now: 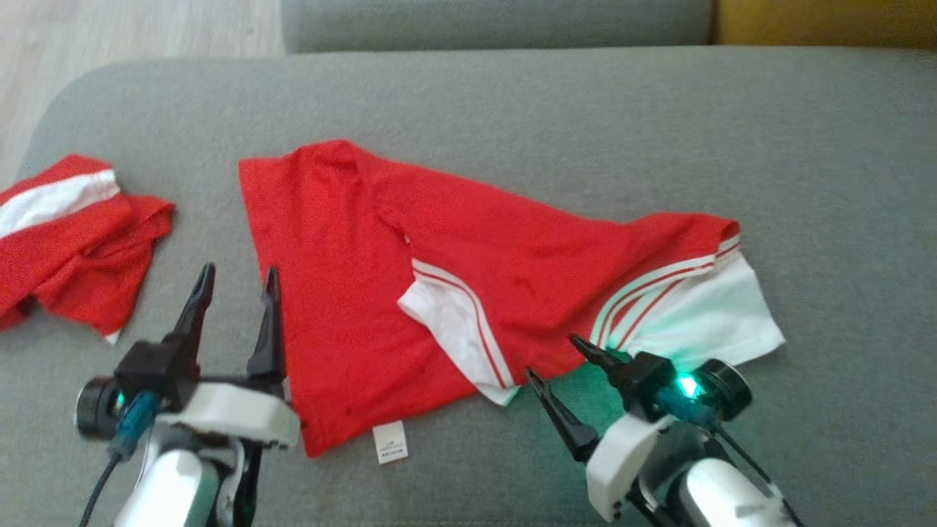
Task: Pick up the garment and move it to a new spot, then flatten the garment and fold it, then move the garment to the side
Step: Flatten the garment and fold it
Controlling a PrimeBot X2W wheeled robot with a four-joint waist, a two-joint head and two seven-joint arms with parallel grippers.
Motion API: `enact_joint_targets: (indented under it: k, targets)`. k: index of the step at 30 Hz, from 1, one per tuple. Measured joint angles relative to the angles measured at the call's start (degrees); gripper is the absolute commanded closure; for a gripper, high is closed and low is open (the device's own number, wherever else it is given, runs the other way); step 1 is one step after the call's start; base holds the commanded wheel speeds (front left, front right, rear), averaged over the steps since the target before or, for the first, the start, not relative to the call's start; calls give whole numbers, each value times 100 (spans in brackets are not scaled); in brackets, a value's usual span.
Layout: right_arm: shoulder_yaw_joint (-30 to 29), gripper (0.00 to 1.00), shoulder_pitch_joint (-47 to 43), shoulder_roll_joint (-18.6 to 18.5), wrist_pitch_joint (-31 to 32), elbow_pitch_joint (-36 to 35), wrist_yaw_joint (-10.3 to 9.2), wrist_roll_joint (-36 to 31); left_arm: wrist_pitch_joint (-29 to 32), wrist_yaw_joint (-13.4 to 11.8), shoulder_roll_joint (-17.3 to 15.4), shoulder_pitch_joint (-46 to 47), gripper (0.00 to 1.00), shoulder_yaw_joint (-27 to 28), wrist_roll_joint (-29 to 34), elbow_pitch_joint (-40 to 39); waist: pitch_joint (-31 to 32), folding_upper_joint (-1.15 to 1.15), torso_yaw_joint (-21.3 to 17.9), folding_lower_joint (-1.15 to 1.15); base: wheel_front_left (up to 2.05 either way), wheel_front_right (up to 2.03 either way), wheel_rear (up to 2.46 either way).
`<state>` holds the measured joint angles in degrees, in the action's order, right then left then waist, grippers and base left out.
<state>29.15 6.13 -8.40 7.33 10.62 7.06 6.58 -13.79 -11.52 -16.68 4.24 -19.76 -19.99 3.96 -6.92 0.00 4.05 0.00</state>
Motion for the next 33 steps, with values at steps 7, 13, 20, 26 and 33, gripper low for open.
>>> enact_joint_targets:
  k: [7,13,20,26,33]
  targets:
    - [561,0,598,-78,-171,759,0,58,-49,71,192,383,0,-7,78,104,-325,0,331,0,0,0,0]
    - [826,100,819,-102,-234,1147,0,221,-49,101,314,431,0,49,165,179,-441,0,445,0,0,0,0]
    - [572,100,913,-97,-570,966,0,430,-49,163,419,431,0,229,278,160,-351,0,401,0,0,0,0]
    - [-226,100,982,-5,-571,479,0,563,-49,254,543,431,0,323,337,157,-288,0,375,0,0,0,0]
    - [-1283,100,1307,62,-397,450,0,454,-49,422,766,599,0,349,464,159,-407,0,503,0,0,0,0]
